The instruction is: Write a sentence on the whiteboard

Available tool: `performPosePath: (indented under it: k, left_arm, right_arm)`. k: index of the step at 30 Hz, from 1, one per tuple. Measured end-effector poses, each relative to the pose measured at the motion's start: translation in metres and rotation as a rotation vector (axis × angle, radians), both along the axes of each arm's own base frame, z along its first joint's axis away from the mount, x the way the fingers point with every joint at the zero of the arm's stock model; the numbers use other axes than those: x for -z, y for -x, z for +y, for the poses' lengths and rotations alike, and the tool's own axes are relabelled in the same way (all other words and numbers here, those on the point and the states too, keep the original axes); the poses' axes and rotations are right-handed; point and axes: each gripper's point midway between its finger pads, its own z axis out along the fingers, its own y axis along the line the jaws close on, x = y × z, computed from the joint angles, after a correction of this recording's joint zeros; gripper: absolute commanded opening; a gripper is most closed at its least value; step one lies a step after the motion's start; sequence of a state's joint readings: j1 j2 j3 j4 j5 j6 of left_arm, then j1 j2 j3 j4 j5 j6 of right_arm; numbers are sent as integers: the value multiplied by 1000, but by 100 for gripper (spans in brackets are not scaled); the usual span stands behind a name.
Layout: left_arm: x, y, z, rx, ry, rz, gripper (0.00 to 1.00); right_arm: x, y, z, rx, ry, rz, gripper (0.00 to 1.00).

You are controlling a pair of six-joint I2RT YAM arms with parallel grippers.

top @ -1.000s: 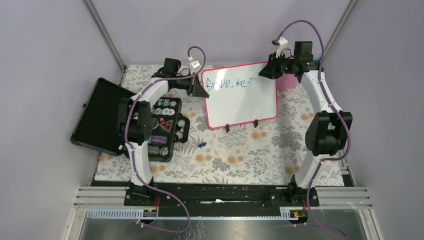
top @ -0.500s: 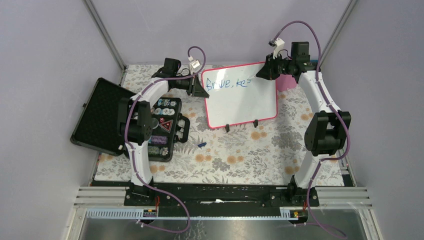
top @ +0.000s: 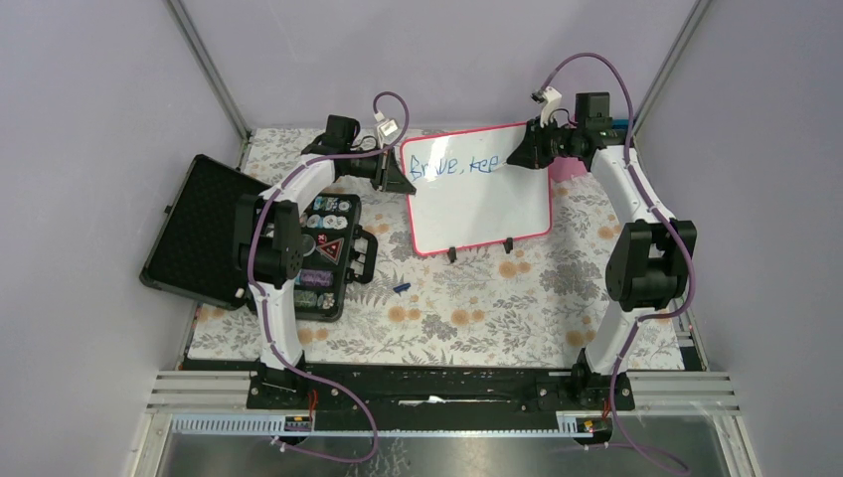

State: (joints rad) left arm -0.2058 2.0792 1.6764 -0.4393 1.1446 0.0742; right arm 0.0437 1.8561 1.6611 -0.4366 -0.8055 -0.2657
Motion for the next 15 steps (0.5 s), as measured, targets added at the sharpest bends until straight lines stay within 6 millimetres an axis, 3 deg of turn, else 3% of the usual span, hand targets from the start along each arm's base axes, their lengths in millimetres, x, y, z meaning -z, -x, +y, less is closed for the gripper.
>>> performPosePath:
  k: [15]
  left_arm:
    - [0, 0, 0, 1, 0, 0, 0]
  right_arm:
    - [1, -1, -14, 21, 11, 1, 0]
